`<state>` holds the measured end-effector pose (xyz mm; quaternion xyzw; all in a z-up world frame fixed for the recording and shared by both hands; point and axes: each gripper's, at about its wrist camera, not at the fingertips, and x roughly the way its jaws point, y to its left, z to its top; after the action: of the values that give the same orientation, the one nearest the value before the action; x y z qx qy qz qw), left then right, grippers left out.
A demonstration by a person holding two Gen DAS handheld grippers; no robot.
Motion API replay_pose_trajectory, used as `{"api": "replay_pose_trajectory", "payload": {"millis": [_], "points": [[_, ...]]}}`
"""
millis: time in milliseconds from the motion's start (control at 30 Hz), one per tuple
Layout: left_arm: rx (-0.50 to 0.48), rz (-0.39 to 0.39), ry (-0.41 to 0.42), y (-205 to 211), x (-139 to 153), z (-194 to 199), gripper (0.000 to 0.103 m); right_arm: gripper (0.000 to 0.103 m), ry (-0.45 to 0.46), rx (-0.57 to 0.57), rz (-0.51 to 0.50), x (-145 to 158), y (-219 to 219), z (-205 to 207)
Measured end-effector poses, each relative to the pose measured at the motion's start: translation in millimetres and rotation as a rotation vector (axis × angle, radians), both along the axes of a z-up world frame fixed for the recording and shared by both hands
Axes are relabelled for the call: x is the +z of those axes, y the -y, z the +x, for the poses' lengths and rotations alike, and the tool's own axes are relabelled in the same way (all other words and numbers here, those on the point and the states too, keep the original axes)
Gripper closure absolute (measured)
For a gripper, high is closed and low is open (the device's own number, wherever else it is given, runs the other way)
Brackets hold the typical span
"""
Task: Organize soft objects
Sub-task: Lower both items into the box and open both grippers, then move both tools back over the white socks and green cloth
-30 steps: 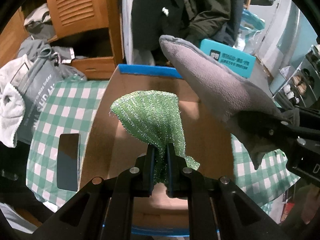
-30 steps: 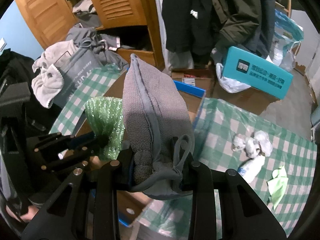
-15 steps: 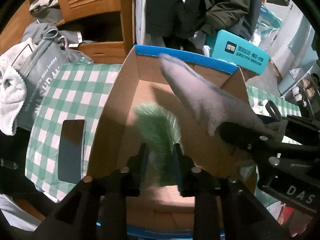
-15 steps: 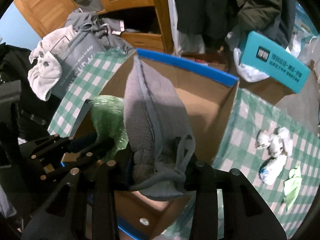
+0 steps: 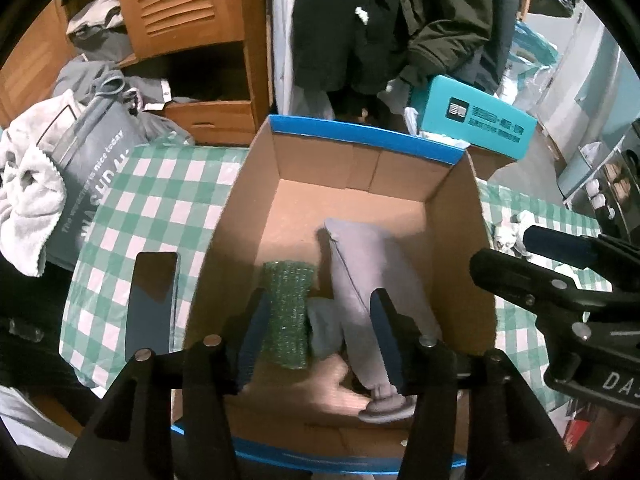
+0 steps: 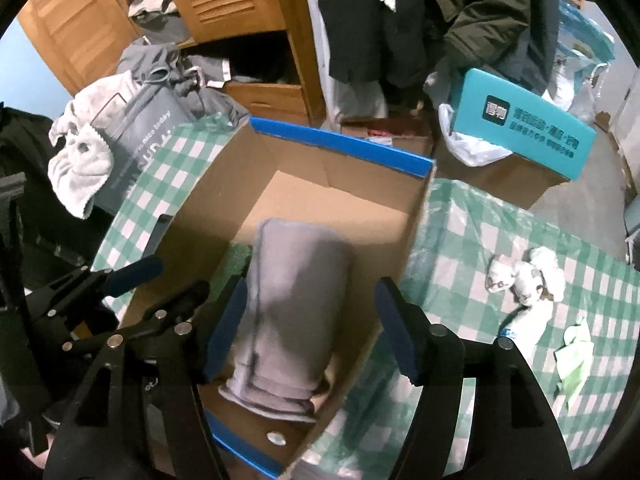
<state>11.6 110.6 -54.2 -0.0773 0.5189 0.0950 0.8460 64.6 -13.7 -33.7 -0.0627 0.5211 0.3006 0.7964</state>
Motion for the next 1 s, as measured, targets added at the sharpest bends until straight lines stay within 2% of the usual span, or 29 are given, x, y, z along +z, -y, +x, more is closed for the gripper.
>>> {"api": "replay_pose_trajectory", "payload": {"millis": [67,300,433,767,1000], "points": [[-0.010,0.002,-0.002,5.6,0.6,0.3,0.050,0.030,0.007,-0.008,-0.003,1.4,5.8,-1.4],[-0.054,0.003,-0.009,28.3,2.7,5.2,0.049,0.030,0.014,-0.046,-0.010,2.0,32.5,-2.3],[-0.081,0.007,-0.009,44.1,4.0,7.7,0.046,0.029,0.009,-0.086,-0.006,1.6,54.5,0.3],[-0.150,0.011,-0.014,84.9,6.1,14.0,0.045,0.029,-0.002,-0.180,0.002,-4.9,113.7,5.1],[-0.202,0.032,-0.017,116.0,7.2,19.0,0.039,0.029,-0.017,-0.249,0.007,-12.0,155.9,9.6]]}}
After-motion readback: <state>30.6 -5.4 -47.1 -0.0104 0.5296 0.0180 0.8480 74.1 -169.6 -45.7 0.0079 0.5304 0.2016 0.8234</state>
